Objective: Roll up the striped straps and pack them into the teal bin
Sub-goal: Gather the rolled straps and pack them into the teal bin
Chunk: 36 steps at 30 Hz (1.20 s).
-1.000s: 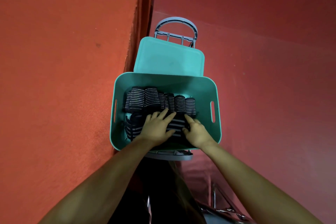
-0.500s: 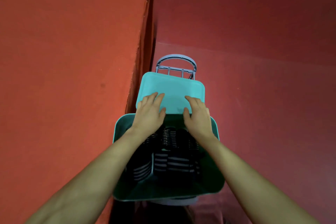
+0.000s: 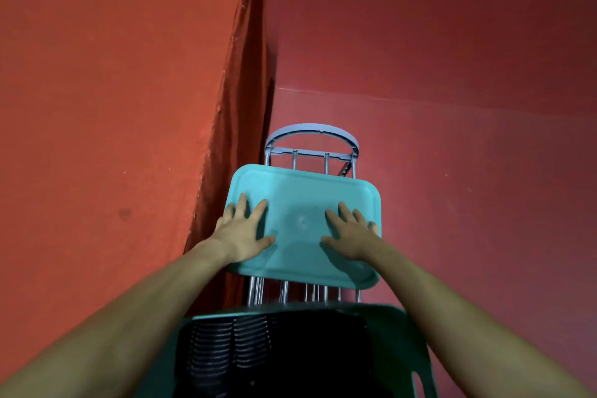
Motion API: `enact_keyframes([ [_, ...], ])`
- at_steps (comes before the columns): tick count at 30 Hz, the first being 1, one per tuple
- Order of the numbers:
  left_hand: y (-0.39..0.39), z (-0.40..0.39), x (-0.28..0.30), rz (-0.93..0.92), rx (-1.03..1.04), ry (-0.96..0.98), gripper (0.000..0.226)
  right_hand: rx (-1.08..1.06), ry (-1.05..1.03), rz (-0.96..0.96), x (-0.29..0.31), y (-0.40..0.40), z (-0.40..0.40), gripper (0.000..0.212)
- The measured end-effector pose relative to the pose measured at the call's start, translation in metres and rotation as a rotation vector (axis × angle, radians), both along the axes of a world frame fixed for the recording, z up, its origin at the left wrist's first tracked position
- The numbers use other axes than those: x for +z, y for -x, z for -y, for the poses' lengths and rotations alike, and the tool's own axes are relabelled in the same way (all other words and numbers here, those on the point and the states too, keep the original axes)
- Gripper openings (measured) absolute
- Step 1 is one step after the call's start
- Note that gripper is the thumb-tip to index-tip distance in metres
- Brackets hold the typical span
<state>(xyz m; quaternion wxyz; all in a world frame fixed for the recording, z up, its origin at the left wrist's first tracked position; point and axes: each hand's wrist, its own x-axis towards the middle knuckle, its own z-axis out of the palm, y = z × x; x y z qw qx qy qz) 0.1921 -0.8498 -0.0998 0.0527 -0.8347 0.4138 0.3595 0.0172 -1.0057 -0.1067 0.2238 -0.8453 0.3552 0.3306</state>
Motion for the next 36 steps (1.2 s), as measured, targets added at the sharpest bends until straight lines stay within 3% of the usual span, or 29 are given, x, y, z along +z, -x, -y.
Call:
enact_keyframes([
  [6, -0.006, 0.017, -0.037, 0.042, 0.02, -0.032, 0.086, 0.007, 0.067, 0.08, -0.037, -0.008, 0.015, 0.073],
  [10, -0.007, 0.022, -0.048, 0.164, 0.063, -0.05, 0.092, -0.151, 0.279, 0.076, -0.047, -0.004, 0.014, 0.091],
  [13, -0.005, 0.024, -0.053, 0.185, 0.078, -0.082, 0.096, -0.26, 0.245, 0.02, -0.053, 0.001, 0.013, 0.098],
  [17, -0.007, 0.026, -0.058, 0.222, 0.08, -0.063, 0.101, -0.324, 0.21, 0.109, -0.055, 0.005, 0.012, 0.096],
  [24, -0.005, 0.029, -0.061, 0.306, 0.07, 0.15, 0.099, -0.459, 0.269, 0.237, -0.051, 0.019, 0.017, 0.081],
  [36, -0.003, 0.023, 0.022, 0.53, 0.053, 0.311, 0.09, -0.545, 0.364, 0.424, 0.035, 0.016, 0.008, 0.066],
])
